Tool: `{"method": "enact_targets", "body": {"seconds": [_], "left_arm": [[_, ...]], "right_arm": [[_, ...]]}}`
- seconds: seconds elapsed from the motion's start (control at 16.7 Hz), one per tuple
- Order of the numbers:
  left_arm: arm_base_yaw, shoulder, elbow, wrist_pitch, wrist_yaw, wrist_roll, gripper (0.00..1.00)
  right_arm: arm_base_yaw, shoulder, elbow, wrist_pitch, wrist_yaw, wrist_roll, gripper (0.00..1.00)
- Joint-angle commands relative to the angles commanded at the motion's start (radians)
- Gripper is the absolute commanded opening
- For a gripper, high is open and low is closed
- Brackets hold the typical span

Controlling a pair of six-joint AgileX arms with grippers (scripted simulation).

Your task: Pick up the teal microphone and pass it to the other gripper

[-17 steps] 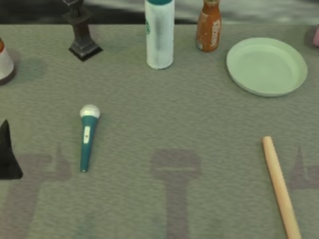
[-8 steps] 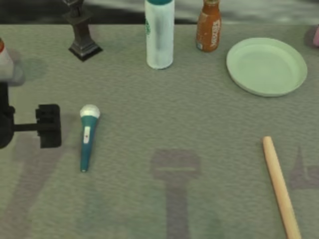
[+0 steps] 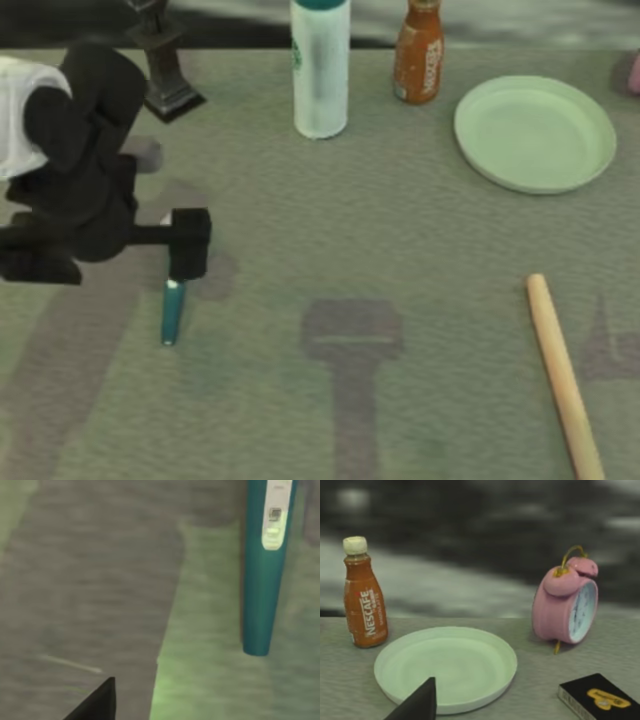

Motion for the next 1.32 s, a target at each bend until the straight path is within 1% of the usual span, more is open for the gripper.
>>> {"method": "enact_targets", "body": {"seconds": [0.24, 0.66, 0.78, 1.14, 1.32], "left_arm": [[-0.026, 0.128, 0.095, -0.057, -0.002, -0.024, 1.00], [-0.023, 0.144, 0.092, -0.043, -0.001, -0.023, 1.00], [-0.023, 0.181, 0.072, 0.012, -0.001, -0.020, 1.00], [-0.019, 0.342, -0.016, 0.268, 0.000, -0.013, 1.00], [-0.018, 0.366, -0.028, 0.301, 0.001, -0.012, 1.00]], "right_arm": [[0.000, 0.000, 0.000, 0.000, 0.000, 0.000, 1.00], [0.000, 0.000, 0.000, 0.000, 0.000, 0.000, 1.00], [0.000, 0.000, 0.000, 0.000, 0.000, 0.000, 1.00], [0.000, 0.000, 0.000, 0.000, 0.000, 0.000, 1.00], [0.000, 0.000, 0.000, 0.000, 0.000, 0.000, 1.00]]}}
